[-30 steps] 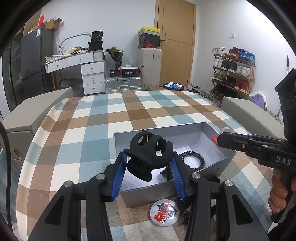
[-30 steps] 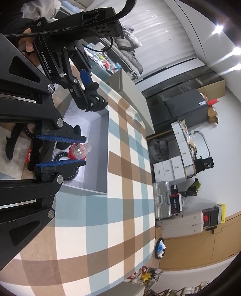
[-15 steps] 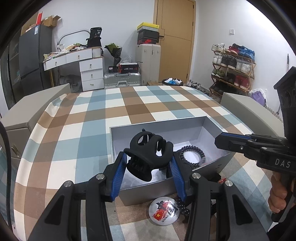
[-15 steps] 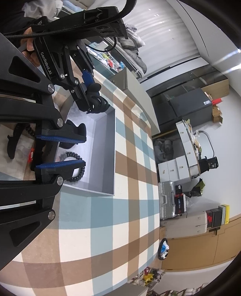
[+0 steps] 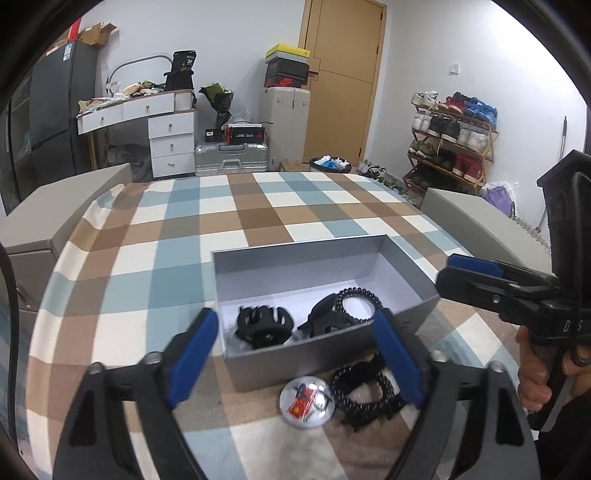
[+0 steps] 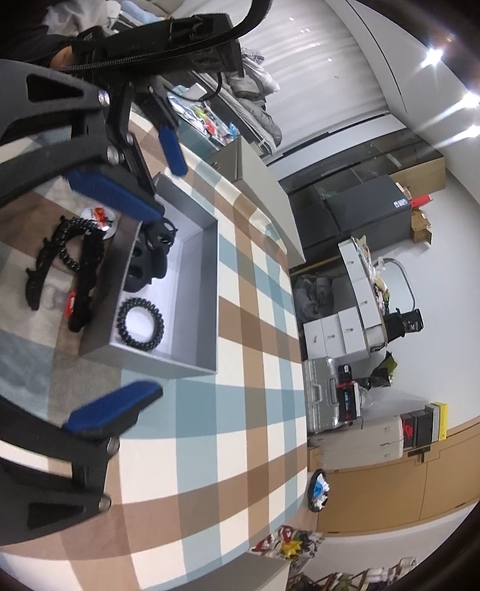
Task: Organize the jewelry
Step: 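Open both tools to release the vial and claw clip into the box, then withdraw both tools from the box toward the table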
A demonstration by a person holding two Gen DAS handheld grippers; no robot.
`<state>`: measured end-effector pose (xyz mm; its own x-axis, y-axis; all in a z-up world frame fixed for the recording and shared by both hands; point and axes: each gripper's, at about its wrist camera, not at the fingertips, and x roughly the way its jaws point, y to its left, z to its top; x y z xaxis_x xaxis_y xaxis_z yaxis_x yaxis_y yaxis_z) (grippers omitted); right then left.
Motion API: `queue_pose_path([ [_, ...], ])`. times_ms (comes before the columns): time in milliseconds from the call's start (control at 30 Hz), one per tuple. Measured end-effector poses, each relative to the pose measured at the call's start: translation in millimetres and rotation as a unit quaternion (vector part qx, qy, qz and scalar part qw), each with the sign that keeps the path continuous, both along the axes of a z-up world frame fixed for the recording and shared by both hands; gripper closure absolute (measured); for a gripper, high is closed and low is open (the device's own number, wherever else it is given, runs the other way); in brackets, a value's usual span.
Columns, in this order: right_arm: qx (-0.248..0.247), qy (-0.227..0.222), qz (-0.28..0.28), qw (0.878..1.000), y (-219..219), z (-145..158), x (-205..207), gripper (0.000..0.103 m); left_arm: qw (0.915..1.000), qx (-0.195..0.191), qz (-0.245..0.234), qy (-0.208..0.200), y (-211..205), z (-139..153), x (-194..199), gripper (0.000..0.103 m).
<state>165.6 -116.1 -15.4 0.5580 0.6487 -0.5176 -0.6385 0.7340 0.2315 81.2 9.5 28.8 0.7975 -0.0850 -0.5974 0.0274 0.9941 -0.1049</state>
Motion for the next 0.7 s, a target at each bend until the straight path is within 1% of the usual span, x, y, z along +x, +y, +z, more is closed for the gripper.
queue_pose_path([
  [33, -0.004, -0.001, -0.001, 1.000, -1.3, -0.7, -2.6, 0.001, 1.0000, 0.006, 0.005, 0.003, 0.3, -0.1, -3.7, 0.017],
  [67, -0.009, -0.002, -0.002, 1.000, -2.2, -1.8, -5.2, 0.000, 0.9999, 0.009, 0.008, 0.006, 1.3, -1.1, -6.6, 0.016],
  [100, -0.016, -0.005, -0.001, 1.000, -3.3, -3.2, -8.7, 0.000, 0.9999, 0.009, 0.012, 0.007, 2.7, -2.8, -11.6, 0.012],
  [133, -0.022, -0.006, 0.001, 1.000, -4.0, -4.6, -11.5, 0.000, 0.9998, 0.006, 0.016, 0.007, 4.4, -4.6, -16.3, 0.004],
  [167, -0.031, -0.008, 0.003, 0.999, -4.5, -6.7, -15.7, 0.000, 0.9998, 0.003, 0.019, 0.006, 5.8, -6.0, -19.9, 0.001],
  [267, -0.049, -0.007, 0.002, 0.999, -6.5, -14.1, -26.6, 0.000, 0.9999, -0.003, 0.010, 0.003, 6.8, -9.8, -30.8, 0.001],
  [367, -0.054, -0.002, -0.002, 0.999, -9.4, -21.6, -35.8, 0.000, 0.9999, -0.001, 0.010, 0.008, 5.5, -14.1, -38.3, 0.001],
  [467, -0.064, 0.000, 0.001, 0.998, -10.0, -29.3, -46.1, 0.000, 0.9999, 0.006, 0.006, 0.015, 1.1, -18.6, -46.8, 0.001],
  [600, -0.080, -0.015, 0.008, 0.997, -8.8, -32.0, -58.4, 0.000, 0.9994, 0.027, -0.011, 0.020, -7.0, -23.2, -57.7, 0.001],
  [700, -0.075, -0.011, 0.014, 0.997, -11.7, -33.0, -63.7, 0.000, 0.9989, 0.034, -0.012, 0.029, -9.2, -29.5, -63.9, 0.001],
])
